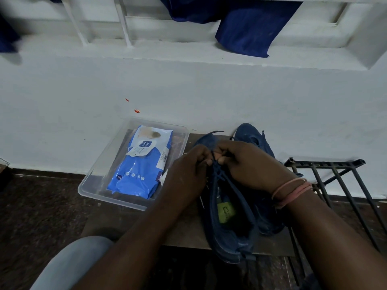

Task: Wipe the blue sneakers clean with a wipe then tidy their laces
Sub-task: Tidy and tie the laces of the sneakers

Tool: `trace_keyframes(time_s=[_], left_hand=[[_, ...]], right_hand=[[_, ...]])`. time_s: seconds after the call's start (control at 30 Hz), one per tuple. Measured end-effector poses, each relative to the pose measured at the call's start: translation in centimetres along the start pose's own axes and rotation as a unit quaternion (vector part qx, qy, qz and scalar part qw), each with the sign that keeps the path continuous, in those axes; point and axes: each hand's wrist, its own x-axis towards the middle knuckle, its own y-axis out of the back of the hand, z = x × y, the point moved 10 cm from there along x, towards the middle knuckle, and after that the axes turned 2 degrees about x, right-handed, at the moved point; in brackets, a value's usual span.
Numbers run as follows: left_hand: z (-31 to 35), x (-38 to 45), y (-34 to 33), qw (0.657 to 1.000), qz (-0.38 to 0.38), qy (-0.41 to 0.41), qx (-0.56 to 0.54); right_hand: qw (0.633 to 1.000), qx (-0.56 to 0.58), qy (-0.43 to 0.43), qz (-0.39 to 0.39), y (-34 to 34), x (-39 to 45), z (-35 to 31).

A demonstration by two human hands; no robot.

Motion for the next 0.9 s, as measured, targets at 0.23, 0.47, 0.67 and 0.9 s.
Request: trace_keyframes(time_s=[0.23,0.47,0.67,0.9], left_hand=[[-1.0,0.0,-0.3,0.999,-0.016,0.042,0.025],[-0.5,-0.1,0.1,0.997,0.001,0.030,0.075],[-0.1,0.3,-0.1,0.996,-0.002,0.020,0.092],[0.0,0.2,0.2,0.998,-0.006,0.023,0.064]], right_hand=[[0.994,-0.095,-0.043,0.022,0.9,0.3,1.3],[0.990,-0.126,-0.017,0.055,1.1,0.4,1.0],[0.996,-0.060,0.013,0.065,0.6,0.1,0.2],[0.999,-0.012,-0.010,0.043,0.5,0.1,0.5]])
